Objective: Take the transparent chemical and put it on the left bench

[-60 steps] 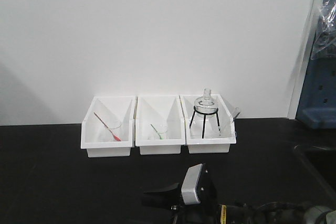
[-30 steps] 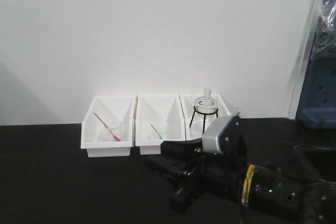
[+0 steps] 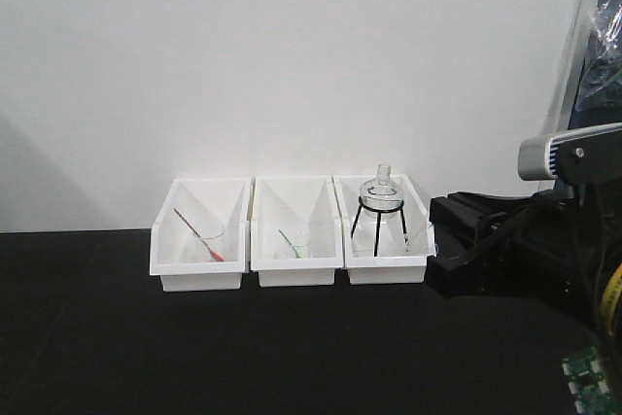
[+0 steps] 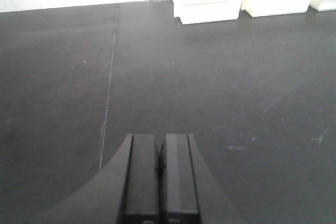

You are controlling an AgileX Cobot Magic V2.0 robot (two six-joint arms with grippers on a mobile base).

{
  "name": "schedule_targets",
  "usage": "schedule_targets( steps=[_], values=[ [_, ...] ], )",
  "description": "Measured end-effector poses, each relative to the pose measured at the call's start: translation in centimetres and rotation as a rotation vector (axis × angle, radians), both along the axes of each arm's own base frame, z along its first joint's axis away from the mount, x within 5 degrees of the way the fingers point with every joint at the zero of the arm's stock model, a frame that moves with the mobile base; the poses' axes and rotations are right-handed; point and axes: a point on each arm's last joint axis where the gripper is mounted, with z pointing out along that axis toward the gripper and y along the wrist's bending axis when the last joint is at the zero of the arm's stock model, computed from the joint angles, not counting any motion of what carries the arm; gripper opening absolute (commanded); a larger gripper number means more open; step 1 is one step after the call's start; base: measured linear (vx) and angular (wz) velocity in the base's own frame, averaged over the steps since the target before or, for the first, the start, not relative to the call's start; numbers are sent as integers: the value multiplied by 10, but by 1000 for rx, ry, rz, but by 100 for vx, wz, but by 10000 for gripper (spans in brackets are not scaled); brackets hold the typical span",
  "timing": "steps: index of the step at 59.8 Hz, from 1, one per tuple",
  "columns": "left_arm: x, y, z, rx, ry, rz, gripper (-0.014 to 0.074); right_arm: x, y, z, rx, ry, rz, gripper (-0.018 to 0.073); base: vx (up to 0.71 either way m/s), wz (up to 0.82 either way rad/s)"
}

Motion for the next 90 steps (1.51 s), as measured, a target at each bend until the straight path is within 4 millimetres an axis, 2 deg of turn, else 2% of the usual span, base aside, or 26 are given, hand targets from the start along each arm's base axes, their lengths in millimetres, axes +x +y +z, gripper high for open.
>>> schedule_targets(
  steps=[21, 27, 32, 41, 47, 58, 60, 70, 79, 84, 90],
  values=[
    [0, 0, 0, 0, 0, 0, -3, 0, 0, -2, 23, 20, -7, -8, 0, 0],
    [0, 0, 0, 0, 0, 0, -3, 2, -5, -4, 91, 75, -75, -8, 0, 0],
    [0, 0, 0, 0, 0, 0, -3, 0, -13, -8, 64, 136, -148, -8, 0, 0],
    [0, 0, 0, 0, 0, 0, -3, -23, -21, -17, -119, 146, -105, -8, 0, 0],
    [0, 0, 0, 0, 0, 0, -3, -49, -32, -26, -131, 65, -83, -8, 0, 0],
    [0, 0, 0, 0, 0, 0, -3, -97, -73, -68, -17, -24, -220, -8, 0, 0],
    [0, 0, 0, 0, 0, 0, -3, -108, -80, -83, -1, -18, -256, -8, 0, 0],
    [0, 0, 0, 0, 0, 0, -3, -150, -102, -130, 29, -21, -389, -8, 0, 0],
    [0, 0, 0, 0, 0, 0, -3, -173, -108, -167, 15, 28, -455, -8, 0, 0],
    [0, 0, 0, 0, 0, 0, -3, -180, -109, -179, 3, 22, -462, -8, 0, 0],
    [0, 0, 0, 0, 0, 0, -3, -182, -109, -180, 6, 10, -462, -8, 0, 0]
  ],
)
